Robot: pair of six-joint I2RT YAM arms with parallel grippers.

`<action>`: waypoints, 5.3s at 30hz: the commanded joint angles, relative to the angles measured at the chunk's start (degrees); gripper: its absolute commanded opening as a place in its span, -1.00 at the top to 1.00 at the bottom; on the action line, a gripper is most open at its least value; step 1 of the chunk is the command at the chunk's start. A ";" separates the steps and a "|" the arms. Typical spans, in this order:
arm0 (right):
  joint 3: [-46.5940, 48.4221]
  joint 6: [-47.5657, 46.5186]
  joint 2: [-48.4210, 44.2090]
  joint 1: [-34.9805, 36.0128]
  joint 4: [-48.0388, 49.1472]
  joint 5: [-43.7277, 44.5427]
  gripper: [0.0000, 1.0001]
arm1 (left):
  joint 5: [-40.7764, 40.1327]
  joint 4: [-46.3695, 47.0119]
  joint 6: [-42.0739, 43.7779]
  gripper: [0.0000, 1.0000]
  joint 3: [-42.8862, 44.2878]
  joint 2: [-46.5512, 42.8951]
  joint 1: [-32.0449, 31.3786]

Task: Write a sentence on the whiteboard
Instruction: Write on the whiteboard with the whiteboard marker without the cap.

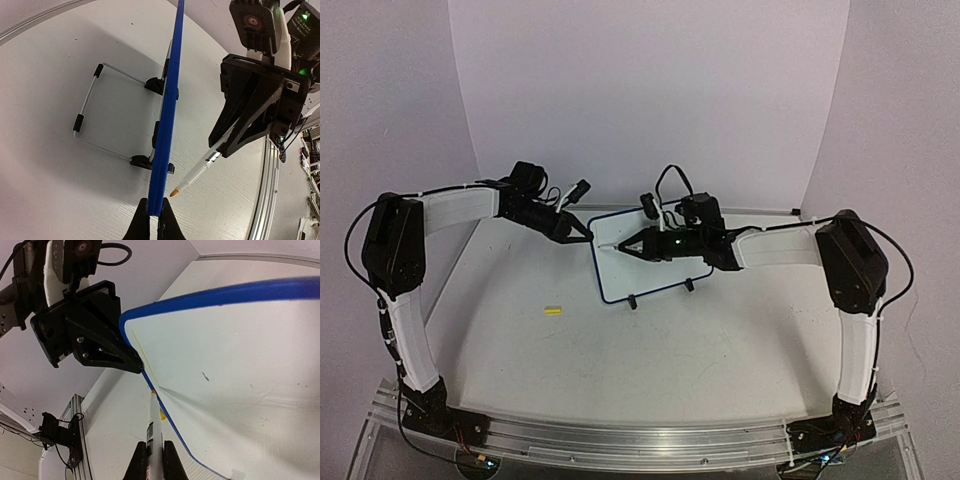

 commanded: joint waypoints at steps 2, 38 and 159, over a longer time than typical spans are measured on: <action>-1.28 0.48 -6.55 0.42 6.55 -2.05 1.00 | -0.93 -2.30 1.33 1.00 1.58 0.05 -0.79; 2.87 0.17 -1.76 0.86 1.90 9.92 1.00 | -1.17 -2.48 1.56 1.00 1.59 -0.07 -1.23; 1.72 -1.79 -2.93 1.21 -1.97 12.69 1.00 | -2.99 -2.43 1.75 1.00 1.11 -0.37 -1.87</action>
